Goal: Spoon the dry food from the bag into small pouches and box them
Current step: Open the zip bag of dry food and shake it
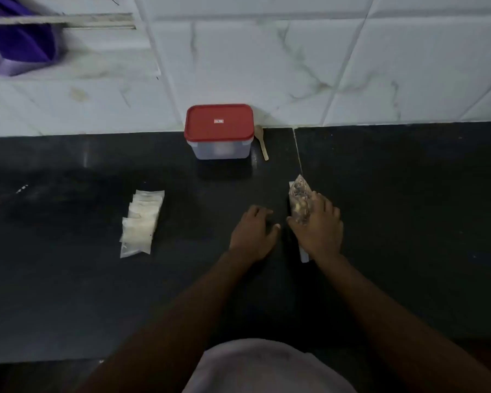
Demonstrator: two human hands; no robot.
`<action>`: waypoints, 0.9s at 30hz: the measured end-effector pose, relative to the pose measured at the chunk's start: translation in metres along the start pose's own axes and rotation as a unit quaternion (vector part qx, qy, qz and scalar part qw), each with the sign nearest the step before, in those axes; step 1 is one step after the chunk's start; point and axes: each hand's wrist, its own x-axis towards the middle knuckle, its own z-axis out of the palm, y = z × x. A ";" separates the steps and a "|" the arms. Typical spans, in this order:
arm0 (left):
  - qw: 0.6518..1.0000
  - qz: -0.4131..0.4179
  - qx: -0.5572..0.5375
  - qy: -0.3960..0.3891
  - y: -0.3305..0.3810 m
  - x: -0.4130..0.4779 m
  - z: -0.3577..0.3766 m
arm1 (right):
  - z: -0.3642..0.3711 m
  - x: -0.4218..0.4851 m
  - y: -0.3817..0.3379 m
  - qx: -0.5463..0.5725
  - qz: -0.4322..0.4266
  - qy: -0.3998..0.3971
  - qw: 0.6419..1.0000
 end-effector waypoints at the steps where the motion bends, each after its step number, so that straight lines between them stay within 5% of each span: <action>1: 0.999 -0.013 -0.049 -0.002 0.002 0.004 0.004 | 0.000 0.002 0.003 0.018 0.016 -0.003 1.000; 10: 0.920 -0.209 -0.327 -0.054 0.018 0.028 0.026 | 0.009 0.017 0.016 0.074 0.042 -0.043 0.995; 18: 0.837 -0.279 -0.467 -0.049 0.025 0.033 0.034 | 0.012 0.018 0.025 0.139 0.035 -0.037 0.989; 27: 0.847 -0.309 -0.432 -0.010 0.015 0.034 0.023 | 0.011 0.017 0.012 0.233 0.019 -0.060 0.971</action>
